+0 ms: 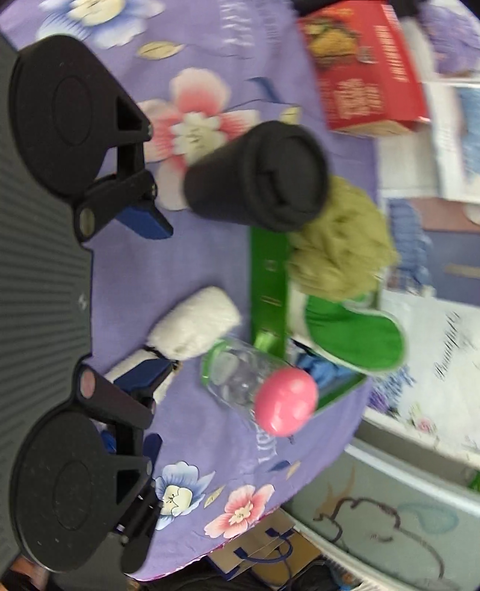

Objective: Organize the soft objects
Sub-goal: 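Move both tools back toward the white towel roll and glass jar, then close both grippers on the white towel roll beside the glass jar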

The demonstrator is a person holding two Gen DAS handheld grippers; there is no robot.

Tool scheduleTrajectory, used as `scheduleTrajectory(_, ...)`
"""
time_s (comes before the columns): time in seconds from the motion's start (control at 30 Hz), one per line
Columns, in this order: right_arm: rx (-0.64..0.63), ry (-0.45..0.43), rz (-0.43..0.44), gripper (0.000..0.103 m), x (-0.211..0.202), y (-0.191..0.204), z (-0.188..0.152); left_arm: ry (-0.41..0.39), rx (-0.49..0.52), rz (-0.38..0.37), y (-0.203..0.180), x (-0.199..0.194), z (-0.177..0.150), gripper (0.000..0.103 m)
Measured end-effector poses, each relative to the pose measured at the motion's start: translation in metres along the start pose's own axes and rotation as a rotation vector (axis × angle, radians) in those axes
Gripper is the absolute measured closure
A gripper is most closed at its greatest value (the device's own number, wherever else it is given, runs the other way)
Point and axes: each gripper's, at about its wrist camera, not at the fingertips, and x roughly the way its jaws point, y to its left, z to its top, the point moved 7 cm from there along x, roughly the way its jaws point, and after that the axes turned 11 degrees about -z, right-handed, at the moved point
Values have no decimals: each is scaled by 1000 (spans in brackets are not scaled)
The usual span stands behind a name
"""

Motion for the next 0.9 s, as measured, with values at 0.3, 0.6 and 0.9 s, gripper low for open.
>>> scheduleTrajectory(0.3,-19,26,-17,71,28,7,-4,49,-49,-15,-5,31,4,32)
scheduleTrajectory(0.6,-176,30,-68,64,38,22,-23,127,-83,-47,-21,76,14,32)
scheduleTrajectory(0.9,-139,29,-80,57,40,20,-24,205,-169,-12,-12,120,8,32)
